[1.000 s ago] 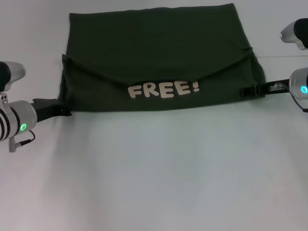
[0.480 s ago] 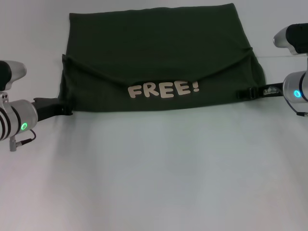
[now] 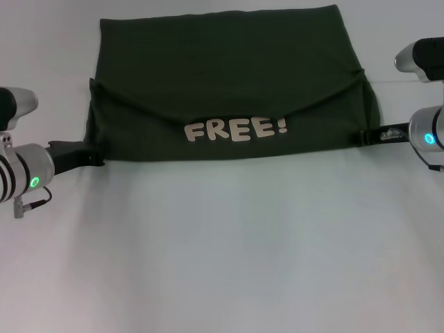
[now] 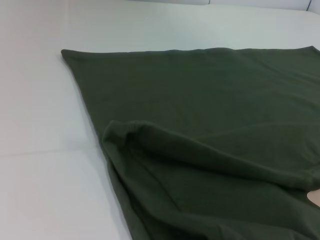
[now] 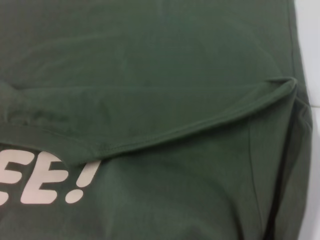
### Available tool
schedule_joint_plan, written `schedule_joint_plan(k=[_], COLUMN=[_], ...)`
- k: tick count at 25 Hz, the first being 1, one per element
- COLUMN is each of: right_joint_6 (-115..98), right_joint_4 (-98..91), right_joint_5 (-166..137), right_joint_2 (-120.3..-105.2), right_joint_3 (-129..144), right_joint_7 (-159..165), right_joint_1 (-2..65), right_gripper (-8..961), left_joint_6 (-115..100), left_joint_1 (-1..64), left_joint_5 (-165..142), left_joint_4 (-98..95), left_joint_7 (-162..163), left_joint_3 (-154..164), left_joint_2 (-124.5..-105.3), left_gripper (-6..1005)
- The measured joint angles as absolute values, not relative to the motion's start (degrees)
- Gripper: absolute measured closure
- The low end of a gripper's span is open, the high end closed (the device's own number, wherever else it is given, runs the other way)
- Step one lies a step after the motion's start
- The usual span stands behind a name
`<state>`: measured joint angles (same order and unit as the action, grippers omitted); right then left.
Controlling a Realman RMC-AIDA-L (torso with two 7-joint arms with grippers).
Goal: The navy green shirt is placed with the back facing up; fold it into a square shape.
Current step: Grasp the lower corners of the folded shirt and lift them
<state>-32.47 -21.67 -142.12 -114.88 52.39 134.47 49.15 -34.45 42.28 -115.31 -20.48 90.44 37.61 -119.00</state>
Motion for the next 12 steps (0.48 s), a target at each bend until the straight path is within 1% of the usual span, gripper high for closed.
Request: schedule_joint_plan(k=[2,12], right_joint_6=[-32.6,-33.1], right_joint_4=[-21.8,-22.1], right_joint_5=[-142.1,-141.7], right_joint_2=[-114.82,-114.06], right_joint_3=[52.4,51.9], right_joint_7=[134.5,132.7], right_joint_1=[49.0,48.5], right_gripper=[516,706], left_joint_6=[-34.5,-34.7], left_joint_1=[42.3,42.4], left_joint_5=[-115.3,-115.3], left_joint_4=[-20.5,-20.5], left_joint_7=[90.4,90.5], left_joint_3=[37.6,37.6], left_joint_2=[-119.0,-119.0], left_gripper=[949,948])
